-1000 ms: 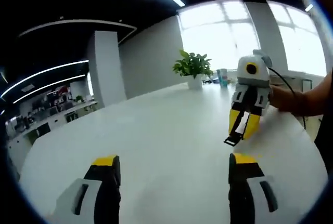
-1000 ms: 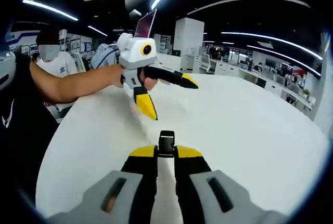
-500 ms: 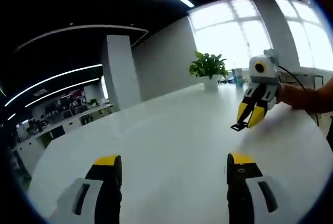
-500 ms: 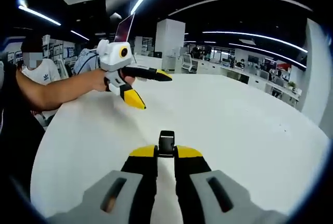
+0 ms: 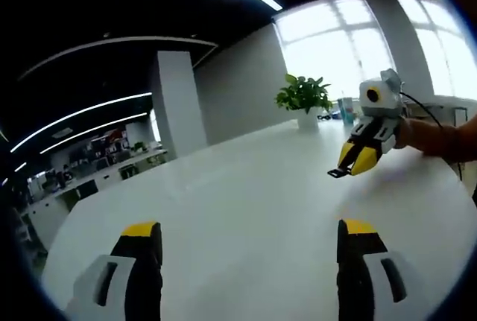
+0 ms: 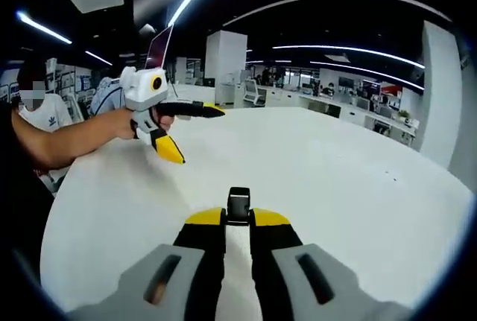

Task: Snap the two parts of the plastic buckle together until the buckle closes and remains connected.

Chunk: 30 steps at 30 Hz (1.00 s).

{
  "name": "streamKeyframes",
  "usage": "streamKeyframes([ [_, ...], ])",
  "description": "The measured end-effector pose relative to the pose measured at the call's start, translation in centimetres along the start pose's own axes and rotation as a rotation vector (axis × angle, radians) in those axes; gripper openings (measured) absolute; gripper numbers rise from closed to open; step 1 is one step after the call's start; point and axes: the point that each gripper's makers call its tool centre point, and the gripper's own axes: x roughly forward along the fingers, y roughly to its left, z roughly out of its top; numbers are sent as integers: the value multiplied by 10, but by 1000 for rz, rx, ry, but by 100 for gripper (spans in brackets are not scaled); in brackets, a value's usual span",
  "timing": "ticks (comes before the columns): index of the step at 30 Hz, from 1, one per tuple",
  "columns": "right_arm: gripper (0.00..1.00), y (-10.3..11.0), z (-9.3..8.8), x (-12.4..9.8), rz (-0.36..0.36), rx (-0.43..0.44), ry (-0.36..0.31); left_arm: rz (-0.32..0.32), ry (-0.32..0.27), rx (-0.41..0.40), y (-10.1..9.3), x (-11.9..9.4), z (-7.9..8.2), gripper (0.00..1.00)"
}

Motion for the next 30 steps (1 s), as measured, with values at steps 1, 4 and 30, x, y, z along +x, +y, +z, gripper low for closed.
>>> streamKeyframes([
  [1,10,0,0,0,-1,1,1,-2,0,1,0,0,0,99],
  [4,10,-1,-1,1,-4,4,6,-33,18,-1,-8,2,-6,99],
  [30,10,-46,-4,22,-96,88,34,-71,-17,3,-14,-2,6,99],
])
